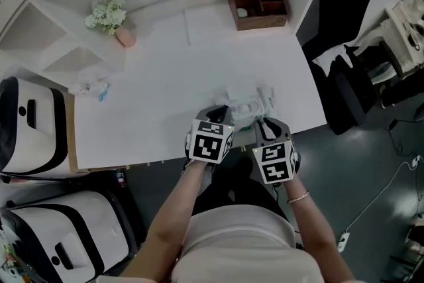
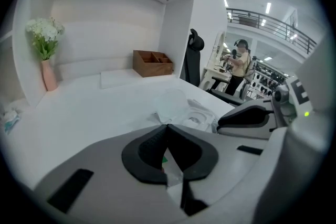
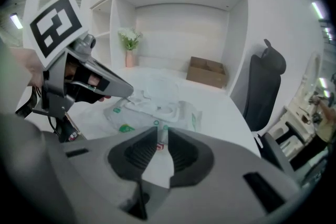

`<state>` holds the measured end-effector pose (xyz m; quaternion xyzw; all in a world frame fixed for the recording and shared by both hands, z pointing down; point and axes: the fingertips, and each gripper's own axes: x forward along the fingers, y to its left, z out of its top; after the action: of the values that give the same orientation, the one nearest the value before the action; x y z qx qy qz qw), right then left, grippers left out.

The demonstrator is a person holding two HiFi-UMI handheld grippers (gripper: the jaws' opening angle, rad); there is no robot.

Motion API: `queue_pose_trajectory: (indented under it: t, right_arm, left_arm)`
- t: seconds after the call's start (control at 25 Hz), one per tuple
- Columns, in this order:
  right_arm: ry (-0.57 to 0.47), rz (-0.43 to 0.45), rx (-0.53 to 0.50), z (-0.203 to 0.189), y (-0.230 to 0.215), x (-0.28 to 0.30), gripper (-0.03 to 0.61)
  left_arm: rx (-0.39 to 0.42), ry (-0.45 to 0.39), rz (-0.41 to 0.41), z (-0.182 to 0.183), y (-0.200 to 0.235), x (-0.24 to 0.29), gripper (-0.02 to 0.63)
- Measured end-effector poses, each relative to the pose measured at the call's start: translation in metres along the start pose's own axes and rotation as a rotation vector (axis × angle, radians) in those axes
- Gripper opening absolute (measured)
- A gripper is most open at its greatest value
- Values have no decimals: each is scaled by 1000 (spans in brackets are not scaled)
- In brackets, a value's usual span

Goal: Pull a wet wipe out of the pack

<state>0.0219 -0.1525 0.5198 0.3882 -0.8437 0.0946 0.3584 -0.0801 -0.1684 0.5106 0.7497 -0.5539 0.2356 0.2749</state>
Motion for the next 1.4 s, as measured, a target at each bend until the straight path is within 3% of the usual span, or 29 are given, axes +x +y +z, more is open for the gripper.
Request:
queue_pose_trajectory:
  t: [0.32,0.56,0.84,1.2,1.4]
  right_arm:
    - [-85,63,-41,49,-8,-22,58]
    - [35,159,-211,57,12,0,60]
    - [134,223,-315,56,23,24,60]
    - [233,282,-344,48,31,37,60]
    - [272,294,-268,42,31,41,60]
  left_arm:
    - [-20,-22,0,-2,0,-1,-5]
    - [-26,-44,9,-2,0,-3,-6]
    - [-38,-58,17,-6,-2,-4,-5]
    - [-56,-59,4,-11,0,-3,-5]
    - [-57,-55,-5,-12,-1,-2,-5]
